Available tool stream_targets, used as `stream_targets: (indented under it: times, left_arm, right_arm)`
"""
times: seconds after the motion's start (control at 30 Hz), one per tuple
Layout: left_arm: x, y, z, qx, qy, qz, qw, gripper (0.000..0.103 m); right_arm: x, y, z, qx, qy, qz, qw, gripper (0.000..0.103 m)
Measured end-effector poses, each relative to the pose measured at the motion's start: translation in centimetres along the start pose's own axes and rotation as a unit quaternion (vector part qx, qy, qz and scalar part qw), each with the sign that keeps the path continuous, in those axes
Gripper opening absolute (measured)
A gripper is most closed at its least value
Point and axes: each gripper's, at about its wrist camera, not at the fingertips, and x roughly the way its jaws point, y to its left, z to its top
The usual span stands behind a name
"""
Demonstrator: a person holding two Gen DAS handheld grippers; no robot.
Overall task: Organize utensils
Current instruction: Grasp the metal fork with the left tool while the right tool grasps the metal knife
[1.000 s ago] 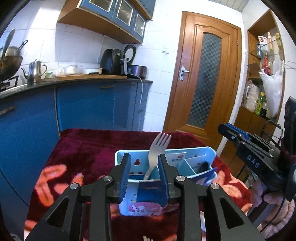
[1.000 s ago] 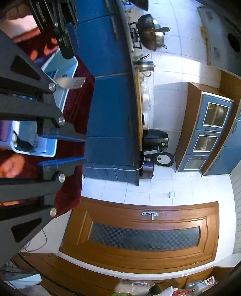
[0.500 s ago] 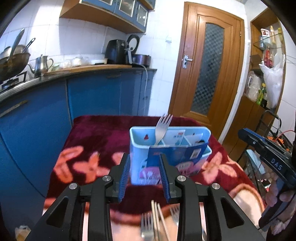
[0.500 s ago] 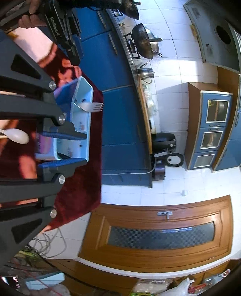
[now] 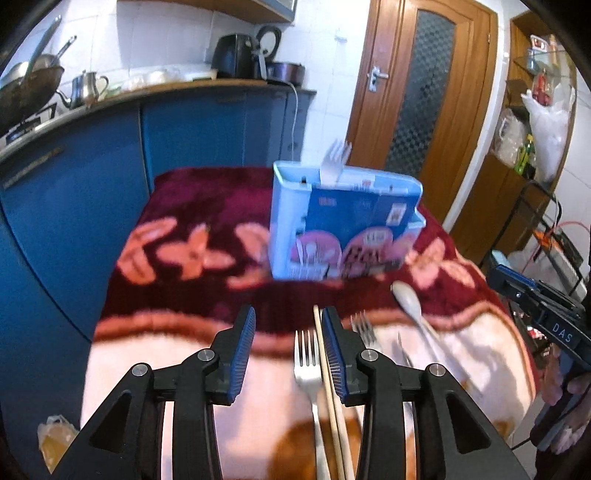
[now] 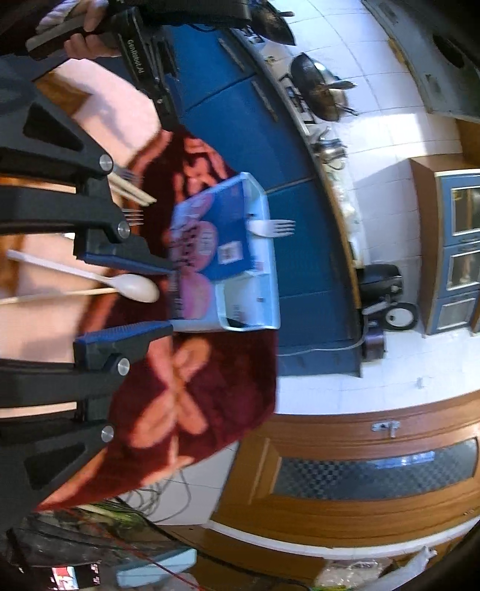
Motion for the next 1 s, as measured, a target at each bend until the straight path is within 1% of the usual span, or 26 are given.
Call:
stream_targets:
  times: [0.07, 0.23, 0.37, 0.43, 0.7, 0.77, 0.9, 1.0]
  left_arm:
    - [0.5, -0.1, -0.8, -0.001, 0.015, -0.003, 0.9999, 0.038]
    - [1.6, -0.6, -2.2, 0.000, 0.044, -0.007, 0.9990, 0.038]
    - [2.0, -0.7, -3.1, 0.004, 0.061, 0.003, 0.9981, 0.038]
    - [2.3, -0.7, -3.5, 0.003, 0.071, 0.009, 0.9974, 0.038]
    - [3.4, -0.7, -4.7, 0.009, 0.109, 0.016, 0.9938, 0.038]
    - [3.7, -0.8, -5.0, 0.009, 0.118, 0.012, 0.9929, 0.038]
    - [4.0, -1.1, -5.1, 0.017, 0.125, 0.010, 0.9919, 0.038]
    - [4.3, -1.7, -5.2, 0.039, 0.131, 0.020, 0.9904, 0.038]
  right_arm:
    - [0.4, -0.1, -1.0, -0.001, 0.022, -0.001, 1.000, 0.030]
    - [0.9, 0.5, -2.7, -0.002, 0.051, 0.006, 0.999, 0.030]
    - [0.4, 1.1, -3.4, -0.009, 0.056, 0.010, 0.998, 0.032]
    - [0.1, 1.3, -3.7, -0.010, 0.056, 0.014, 0.998, 0.035]
    - [-0.6, 1.2, -4.5, -0.003, 0.061, 0.012, 0.998, 0.035]
    - [-0.7, 0.9, -4.7, 0.000, 0.062, 0.010, 0.998, 0.036]
    - [-0.7, 0.4, -5.0, 0.007, 0.066, 0.005, 0.998, 0.037]
    - [-0.5, 0.1, -5.1, 0.012, 0.069, 0.004, 0.998, 0.038]
